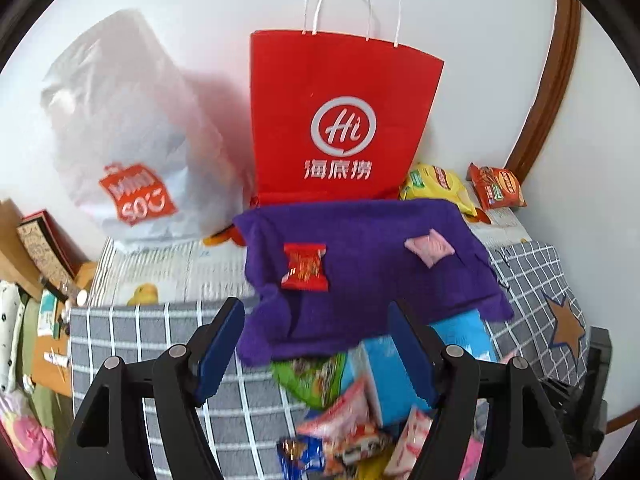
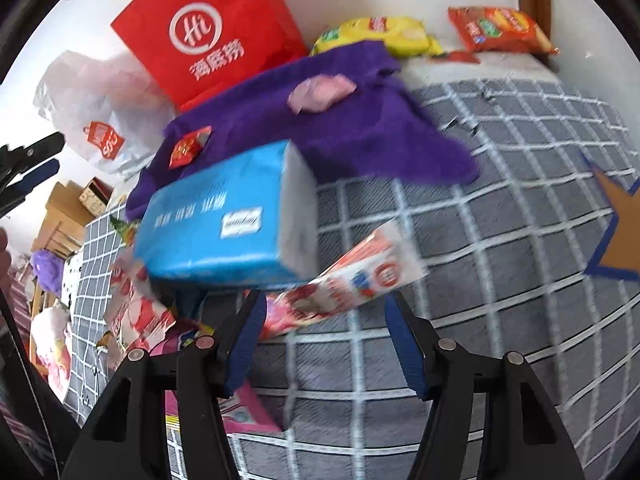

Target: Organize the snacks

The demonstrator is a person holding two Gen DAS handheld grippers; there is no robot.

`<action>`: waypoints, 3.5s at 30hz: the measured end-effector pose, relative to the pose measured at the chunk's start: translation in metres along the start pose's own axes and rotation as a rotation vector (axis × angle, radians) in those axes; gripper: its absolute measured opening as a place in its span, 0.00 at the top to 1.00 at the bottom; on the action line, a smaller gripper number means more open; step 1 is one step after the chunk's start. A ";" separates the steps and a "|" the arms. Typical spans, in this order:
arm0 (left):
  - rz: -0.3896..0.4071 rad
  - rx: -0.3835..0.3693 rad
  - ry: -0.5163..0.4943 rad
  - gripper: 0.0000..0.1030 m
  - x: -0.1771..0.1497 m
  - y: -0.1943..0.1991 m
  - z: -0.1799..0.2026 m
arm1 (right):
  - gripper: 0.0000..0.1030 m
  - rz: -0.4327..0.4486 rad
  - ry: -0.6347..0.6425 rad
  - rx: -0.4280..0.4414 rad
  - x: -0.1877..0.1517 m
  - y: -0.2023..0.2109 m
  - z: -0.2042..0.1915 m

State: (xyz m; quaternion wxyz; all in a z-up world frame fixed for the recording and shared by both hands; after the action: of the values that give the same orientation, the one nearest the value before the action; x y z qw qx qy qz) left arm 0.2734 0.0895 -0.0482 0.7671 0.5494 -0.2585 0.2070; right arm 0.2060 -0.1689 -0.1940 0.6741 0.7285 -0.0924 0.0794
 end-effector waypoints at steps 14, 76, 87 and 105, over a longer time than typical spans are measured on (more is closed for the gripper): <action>-0.023 0.013 0.032 0.30 -0.047 0.029 -0.018 | 0.80 0.034 -0.057 0.005 0.000 -0.003 0.004; -0.180 -0.232 0.219 0.31 -0.111 -0.068 -0.015 | 0.75 0.240 0.134 -0.159 -0.044 -0.008 0.018; -0.181 -0.261 0.187 0.57 -0.113 -0.061 -0.011 | 0.74 0.241 0.141 -0.158 -0.042 -0.010 0.017; -0.108 -0.234 0.114 0.58 -0.107 -0.004 -0.005 | 0.81 0.319 0.092 -0.132 -0.036 0.045 0.016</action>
State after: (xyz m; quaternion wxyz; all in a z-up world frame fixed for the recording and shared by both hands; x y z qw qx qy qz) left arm 0.1934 0.0892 -0.1196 0.8495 0.4566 -0.2070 0.1645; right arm 0.1595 -0.1870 -0.1601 0.7030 0.6543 -0.1807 0.2123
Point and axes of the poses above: each gripper's, at about its wrist camera, not at the fingertips, and y roughly against the way its jaws point, z to its right, x to its top, the point moved 3 cm from there along -y, roughly the way its jaws point, and after that the axes turned 13 degrees about -x, right-handed, at the moved point
